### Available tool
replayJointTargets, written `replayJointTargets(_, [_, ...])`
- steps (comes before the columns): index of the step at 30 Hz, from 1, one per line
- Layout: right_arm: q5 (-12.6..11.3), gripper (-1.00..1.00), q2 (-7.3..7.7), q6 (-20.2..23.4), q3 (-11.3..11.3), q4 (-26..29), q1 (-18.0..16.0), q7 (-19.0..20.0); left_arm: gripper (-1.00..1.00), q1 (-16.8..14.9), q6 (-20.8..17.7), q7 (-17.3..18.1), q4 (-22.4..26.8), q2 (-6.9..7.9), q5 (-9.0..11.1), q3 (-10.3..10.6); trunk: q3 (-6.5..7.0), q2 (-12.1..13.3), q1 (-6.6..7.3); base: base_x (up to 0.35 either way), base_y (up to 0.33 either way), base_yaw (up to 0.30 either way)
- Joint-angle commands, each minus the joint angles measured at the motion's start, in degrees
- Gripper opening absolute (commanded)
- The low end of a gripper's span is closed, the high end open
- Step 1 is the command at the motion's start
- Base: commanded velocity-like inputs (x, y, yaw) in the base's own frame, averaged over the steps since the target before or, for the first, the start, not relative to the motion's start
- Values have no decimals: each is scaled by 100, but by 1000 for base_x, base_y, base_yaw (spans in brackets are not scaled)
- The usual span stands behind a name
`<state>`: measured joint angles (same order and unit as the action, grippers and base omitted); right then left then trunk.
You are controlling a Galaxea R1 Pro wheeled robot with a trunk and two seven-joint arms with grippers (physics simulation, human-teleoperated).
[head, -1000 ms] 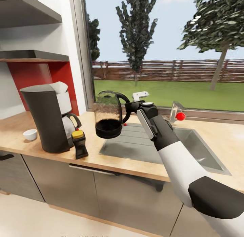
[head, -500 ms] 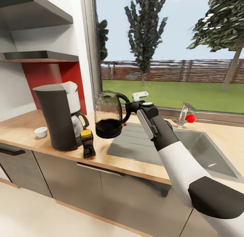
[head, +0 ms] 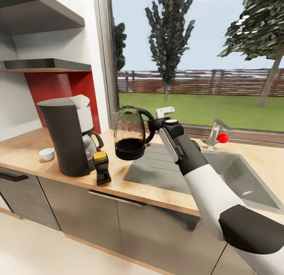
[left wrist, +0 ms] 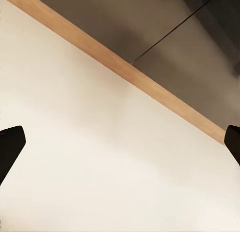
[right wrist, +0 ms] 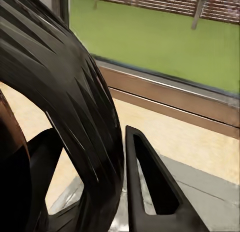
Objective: Set up a coffee station on the kitchen countertop: keep the coffee maker on the countertop, move the bottle of coffee from the kitchen shelf to the counter next to the coffee maker, place a paper coffee filter on top of the coffee maker, put the saucer next to the coffee maker with the coffee cup on the saucer, and place the electric kettle next to the coffee maker.
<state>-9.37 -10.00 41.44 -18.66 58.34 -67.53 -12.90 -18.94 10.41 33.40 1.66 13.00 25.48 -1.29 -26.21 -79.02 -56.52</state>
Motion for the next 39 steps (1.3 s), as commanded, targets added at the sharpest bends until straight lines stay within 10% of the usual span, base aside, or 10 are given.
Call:
replayJointTargets(1, [-92,-100,0,13,-13,-1,-4,-196,100,-5,22,19,-8,1,-9,-12,-7,-4,-1,87,76,0])
replayJointTargets(39, [-109,-100,0,-236,-516,-411,8,-468,100,-5,22,24,-8,1,-9,-12,-7,-4,-1,50,66,0])
